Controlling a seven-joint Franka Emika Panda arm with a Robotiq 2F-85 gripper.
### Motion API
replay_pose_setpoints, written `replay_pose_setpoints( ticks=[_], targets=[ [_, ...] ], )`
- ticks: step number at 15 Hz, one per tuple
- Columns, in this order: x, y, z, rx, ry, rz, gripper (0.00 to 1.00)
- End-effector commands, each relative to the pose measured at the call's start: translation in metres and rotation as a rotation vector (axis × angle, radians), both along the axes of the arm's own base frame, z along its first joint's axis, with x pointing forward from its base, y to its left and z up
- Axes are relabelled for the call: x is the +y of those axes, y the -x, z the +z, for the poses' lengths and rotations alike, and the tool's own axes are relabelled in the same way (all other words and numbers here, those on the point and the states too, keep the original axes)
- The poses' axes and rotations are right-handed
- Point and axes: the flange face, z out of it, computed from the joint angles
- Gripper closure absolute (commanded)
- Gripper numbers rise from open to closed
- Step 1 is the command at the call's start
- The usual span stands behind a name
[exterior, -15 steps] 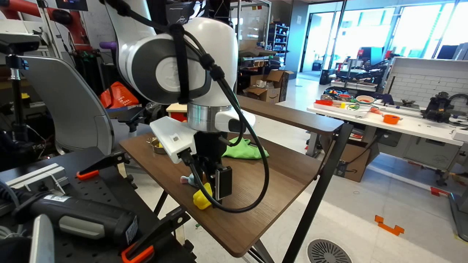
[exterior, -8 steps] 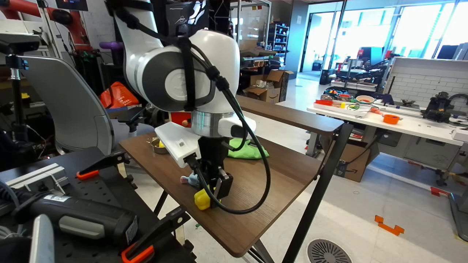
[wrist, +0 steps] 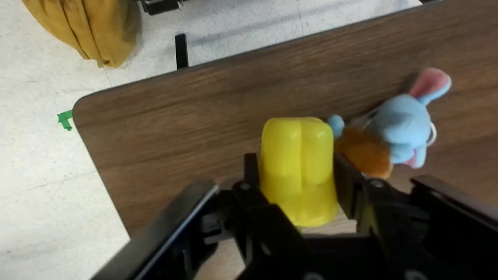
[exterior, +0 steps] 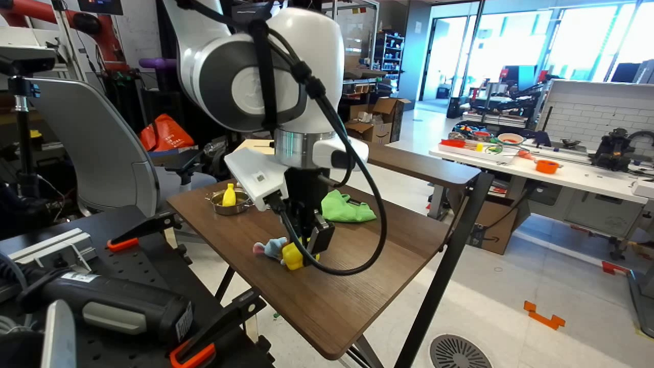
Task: Move the yellow paper up on the table
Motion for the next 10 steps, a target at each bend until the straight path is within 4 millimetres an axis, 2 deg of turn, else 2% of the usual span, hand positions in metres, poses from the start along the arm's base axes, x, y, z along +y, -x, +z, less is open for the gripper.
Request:
replay_pose_setpoints(
  ticks=[1, 5, 7, 10],
  targets=[
    [-0.024, -0.012, 0.048, -0.076, -0.039, -0.081, 0.77],
    [-0.058, -0.046, 0.078, -0.122, -0.067, -0.188, 0.77],
    [-0.069, -0.067, 0.083, -0.135, -0.075, -0.234, 0.77],
    [-0.079, -0.099, 0.078, -0.132, -0.089, -0.28, 0.77]
  ],
)
